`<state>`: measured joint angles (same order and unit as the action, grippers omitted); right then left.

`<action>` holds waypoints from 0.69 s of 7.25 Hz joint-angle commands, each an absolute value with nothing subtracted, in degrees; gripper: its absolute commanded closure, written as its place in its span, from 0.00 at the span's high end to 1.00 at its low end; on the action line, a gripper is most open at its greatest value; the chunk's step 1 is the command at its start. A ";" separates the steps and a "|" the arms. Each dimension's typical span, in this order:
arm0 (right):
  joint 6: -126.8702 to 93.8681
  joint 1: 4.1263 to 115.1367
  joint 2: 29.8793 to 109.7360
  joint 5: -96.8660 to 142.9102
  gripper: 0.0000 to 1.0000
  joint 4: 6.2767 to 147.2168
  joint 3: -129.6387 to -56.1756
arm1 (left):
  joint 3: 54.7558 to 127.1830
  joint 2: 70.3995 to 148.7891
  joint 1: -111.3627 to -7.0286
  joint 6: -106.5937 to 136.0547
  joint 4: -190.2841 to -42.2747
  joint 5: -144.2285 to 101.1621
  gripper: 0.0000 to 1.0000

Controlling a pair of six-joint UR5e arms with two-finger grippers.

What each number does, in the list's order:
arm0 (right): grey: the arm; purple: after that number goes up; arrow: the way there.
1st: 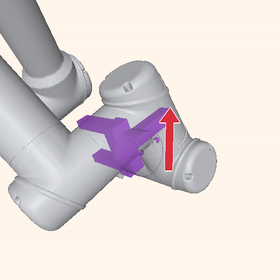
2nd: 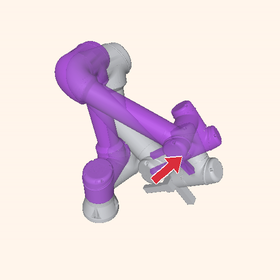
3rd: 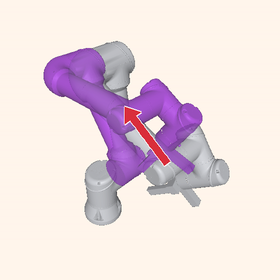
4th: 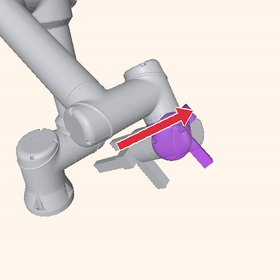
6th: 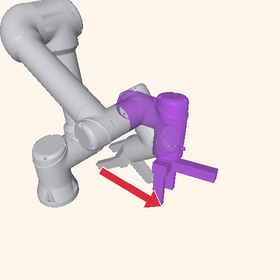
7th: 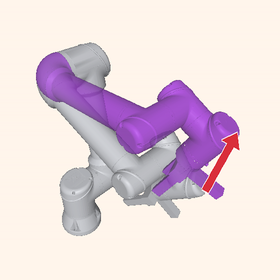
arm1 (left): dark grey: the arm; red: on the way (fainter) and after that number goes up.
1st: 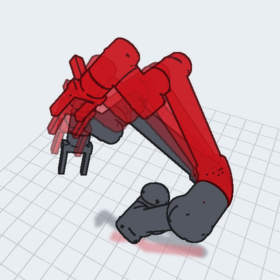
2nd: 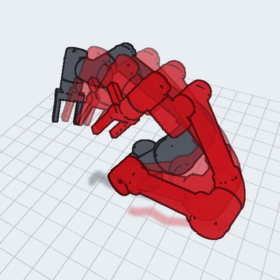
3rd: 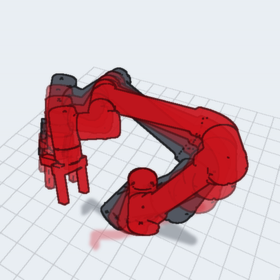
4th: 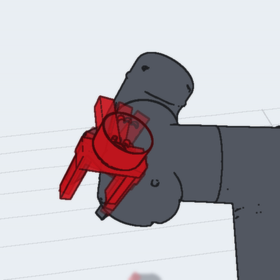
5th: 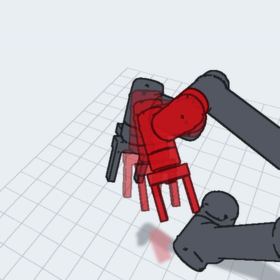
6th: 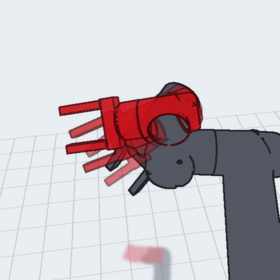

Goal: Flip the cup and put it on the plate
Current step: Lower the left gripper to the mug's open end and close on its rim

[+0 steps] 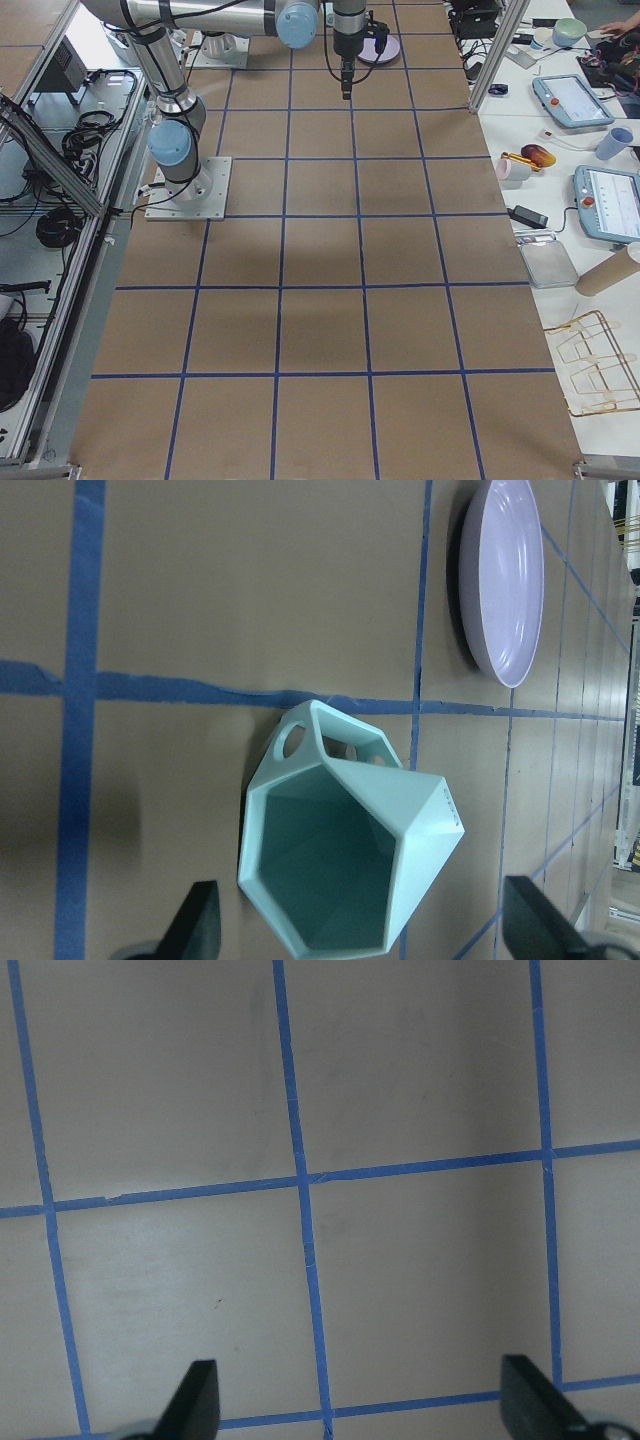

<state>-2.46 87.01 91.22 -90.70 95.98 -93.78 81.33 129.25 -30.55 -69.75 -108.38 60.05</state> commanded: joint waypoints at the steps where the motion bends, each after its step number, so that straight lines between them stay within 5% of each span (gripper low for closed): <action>1: -2.46 87.01 91.23 -90.70 1.00 95.98 -93.78 | 81.39 130.34 -30.50 -74.35 -110.56 60.03 1.00; 5: -2.46 87.01 91.23 -90.70 1.00 95.98 -93.78 | 81.82 131.57 -30.67 -77.52 -114.16 58.10 1.00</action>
<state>-2.46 87.01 91.18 -90.70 95.98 -93.78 81.64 131.25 -30.60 -76.88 -113.31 58.37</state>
